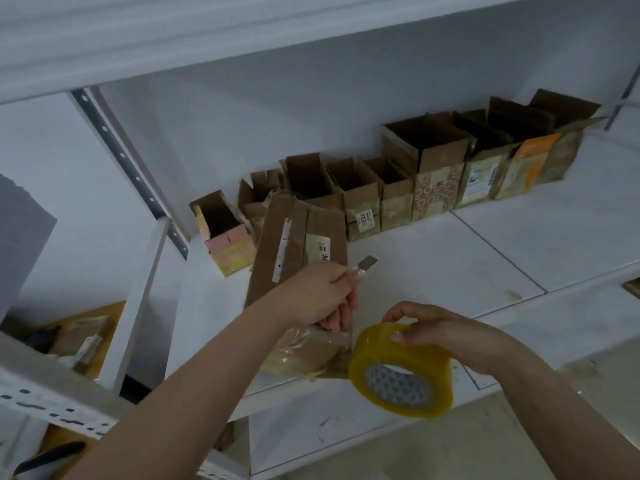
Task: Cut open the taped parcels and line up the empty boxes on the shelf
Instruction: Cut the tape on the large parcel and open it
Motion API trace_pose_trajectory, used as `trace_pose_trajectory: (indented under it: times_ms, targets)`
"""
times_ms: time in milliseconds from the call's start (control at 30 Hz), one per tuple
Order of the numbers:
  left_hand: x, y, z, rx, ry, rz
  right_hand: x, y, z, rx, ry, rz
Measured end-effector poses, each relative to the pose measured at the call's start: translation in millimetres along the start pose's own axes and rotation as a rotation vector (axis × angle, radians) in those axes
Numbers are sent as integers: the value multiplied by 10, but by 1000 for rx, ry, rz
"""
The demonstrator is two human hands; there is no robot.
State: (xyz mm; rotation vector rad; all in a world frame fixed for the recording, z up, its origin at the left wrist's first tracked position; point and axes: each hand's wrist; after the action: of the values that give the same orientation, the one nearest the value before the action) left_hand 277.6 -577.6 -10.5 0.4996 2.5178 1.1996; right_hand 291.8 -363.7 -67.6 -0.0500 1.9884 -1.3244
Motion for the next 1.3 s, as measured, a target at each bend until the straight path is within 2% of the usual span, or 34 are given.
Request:
trace_pose_trajectory:
  times_ms: [100, 233, 333, 433, 533, 700, 800, 933, 1000, 1100, 1233, 1300]
  targets:
    - [-33, -16, -40, -9, 26, -1, 89, 100, 11, -46, 15, 16]
    - [-49, -13, -31, -21, 28, 32, 274, 363, 117, -289, 124, 61]
    - [-50, -22, -16, -15, 16, 78, 281, 454, 131, -260, 80, 22]
    - [-62, -6, -42, 7, -62, 91, 215, 477, 45, -147, 16, -61]
    - [-94, 79, -62, 207, -215, 86, 128, 449, -51, -63, 30, -90]
    - [-31, 346, 47, 690, -453, 29, 42, 373, -110, -125, 139, -84]
    - [20, 408, 179, 899, -452, -50, -40, 303, -80, -126, 200, -78]
    - [74, 402, 333, 1047, -399, -119, -146, 255, -9, -180, 281, -78]
    - [79, 416, 325, 1028, -381, -110, -149, 275, -8, -135, 286, -66]
    - [44, 412, 201, 829, -339, -93, -116, 369, -2, 30, 217, -19]
    - [-35, 322, 57, 421, -113, -189, -34, 543, 45, 112, 173, 76]
    - [-34, 295, 63, 547, -76, -166, -2, 618, 44, 88, 177, 97]
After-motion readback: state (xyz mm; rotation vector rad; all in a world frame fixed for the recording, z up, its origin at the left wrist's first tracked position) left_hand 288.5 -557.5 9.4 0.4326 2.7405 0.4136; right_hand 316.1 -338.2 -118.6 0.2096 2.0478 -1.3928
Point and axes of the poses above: each hand's wrist, its own x-axis towards the middle knuckle, its own z-axis out of the palm, y = z × x, and after that the axes turned 10 degrees about z, right-handed
